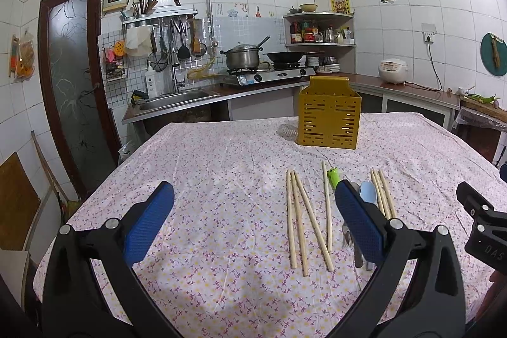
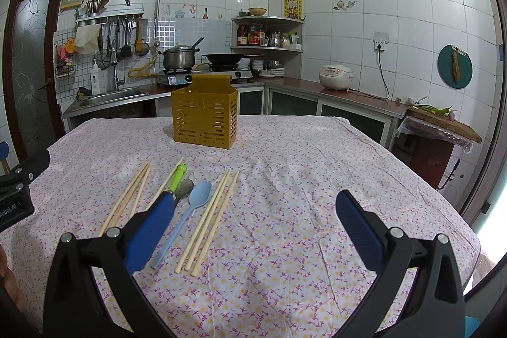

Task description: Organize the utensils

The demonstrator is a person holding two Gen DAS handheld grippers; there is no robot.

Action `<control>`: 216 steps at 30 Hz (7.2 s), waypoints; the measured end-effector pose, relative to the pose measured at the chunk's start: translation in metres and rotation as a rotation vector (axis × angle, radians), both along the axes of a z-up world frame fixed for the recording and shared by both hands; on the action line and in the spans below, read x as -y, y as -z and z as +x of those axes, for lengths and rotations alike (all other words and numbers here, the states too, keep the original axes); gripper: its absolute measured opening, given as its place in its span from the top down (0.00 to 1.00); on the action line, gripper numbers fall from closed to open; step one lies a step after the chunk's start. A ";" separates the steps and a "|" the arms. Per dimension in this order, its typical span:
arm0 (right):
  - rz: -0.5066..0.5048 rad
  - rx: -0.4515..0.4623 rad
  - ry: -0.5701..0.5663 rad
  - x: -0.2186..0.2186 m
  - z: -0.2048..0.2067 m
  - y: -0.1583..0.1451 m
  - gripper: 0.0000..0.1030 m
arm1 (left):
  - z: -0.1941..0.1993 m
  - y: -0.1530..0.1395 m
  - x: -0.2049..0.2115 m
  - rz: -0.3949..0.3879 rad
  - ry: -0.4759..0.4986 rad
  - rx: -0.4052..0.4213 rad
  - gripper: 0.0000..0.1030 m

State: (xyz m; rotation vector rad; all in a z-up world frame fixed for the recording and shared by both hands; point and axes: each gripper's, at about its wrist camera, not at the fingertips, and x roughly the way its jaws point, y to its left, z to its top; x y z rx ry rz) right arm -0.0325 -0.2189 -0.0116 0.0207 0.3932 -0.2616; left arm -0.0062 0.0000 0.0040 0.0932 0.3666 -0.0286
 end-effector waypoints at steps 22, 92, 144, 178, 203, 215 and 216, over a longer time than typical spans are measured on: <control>-0.003 0.000 0.000 0.000 -0.002 0.001 0.04 | 0.000 0.001 0.001 0.003 -0.004 -0.002 0.05; 0.425 -0.793 -0.127 0.063 0.270 0.082 0.56 | 0.274 0.085 0.038 -0.062 0.126 -0.855 0.47; 0.270 -0.829 -0.211 0.041 0.302 0.076 0.94 | 0.319 0.097 0.049 -0.030 0.084 -0.898 0.94; 0.144 0.035 -0.185 0.062 0.261 -0.133 0.94 | 0.291 -0.103 0.077 -0.097 0.191 -0.204 0.98; 0.098 0.176 -0.185 0.058 0.365 -0.166 0.94 | 0.386 -0.160 0.115 -0.156 0.184 -0.185 1.00; 0.146 0.190 -0.201 0.070 0.353 -0.168 0.94 | 0.410 -0.099 0.052 -0.209 0.063 -0.375 1.00; 0.146 0.194 -0.201 0.070 0.352 -0.168 0.94 | 0.410 -0.096 0.049 -0.205 0.062 -0.380 1.00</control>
